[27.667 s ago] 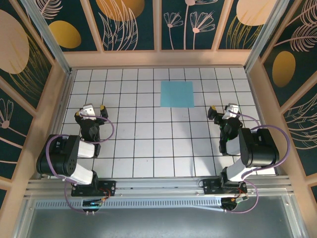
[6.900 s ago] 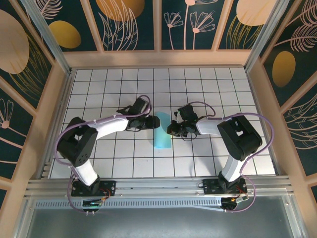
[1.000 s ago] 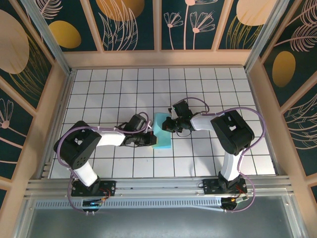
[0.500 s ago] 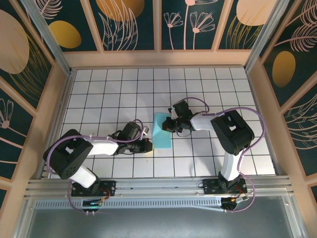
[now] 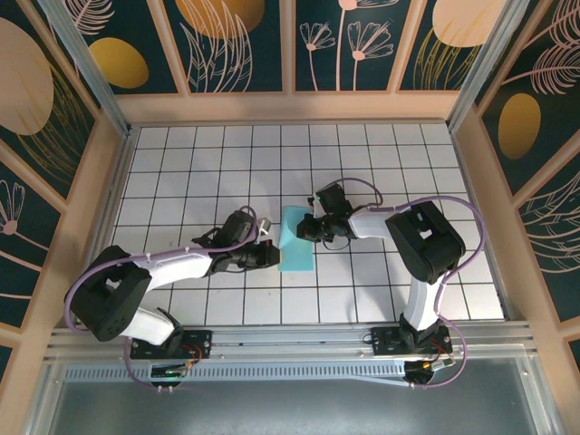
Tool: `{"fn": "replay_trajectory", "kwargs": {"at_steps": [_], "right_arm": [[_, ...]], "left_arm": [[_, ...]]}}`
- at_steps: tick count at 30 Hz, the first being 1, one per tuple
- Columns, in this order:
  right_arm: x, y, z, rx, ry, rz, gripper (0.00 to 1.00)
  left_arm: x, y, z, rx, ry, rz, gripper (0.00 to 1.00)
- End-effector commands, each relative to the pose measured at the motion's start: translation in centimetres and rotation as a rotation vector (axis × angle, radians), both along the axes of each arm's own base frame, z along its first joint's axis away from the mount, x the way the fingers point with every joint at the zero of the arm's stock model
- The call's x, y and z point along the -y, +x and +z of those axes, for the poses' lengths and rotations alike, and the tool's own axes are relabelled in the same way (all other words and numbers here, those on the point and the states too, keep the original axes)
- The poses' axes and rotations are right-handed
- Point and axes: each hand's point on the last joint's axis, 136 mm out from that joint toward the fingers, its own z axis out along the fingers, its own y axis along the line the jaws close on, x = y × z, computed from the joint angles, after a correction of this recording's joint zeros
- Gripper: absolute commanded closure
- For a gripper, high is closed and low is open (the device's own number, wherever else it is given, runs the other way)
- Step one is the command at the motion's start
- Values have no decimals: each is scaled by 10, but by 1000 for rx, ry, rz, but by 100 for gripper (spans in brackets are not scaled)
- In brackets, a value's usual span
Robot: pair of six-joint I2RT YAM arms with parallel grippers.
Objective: Fold a paper plane with a square sheet of paper (fold left side to right side)
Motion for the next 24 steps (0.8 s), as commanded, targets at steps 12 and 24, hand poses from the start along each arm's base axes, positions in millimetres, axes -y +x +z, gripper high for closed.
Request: {"fn": "replay_trajectory", "kwargs": {"at_steps": [12, 24], "right_arm": [[14, -14, -29, -55, -105, -1, 100], [-1, 4, 9, 20, -37, -4, 100]], "left_arm": [[30, 34, -35, -69, 27, -49, 100], [13, 9, -68, -133, 106, -40, 100]]}}
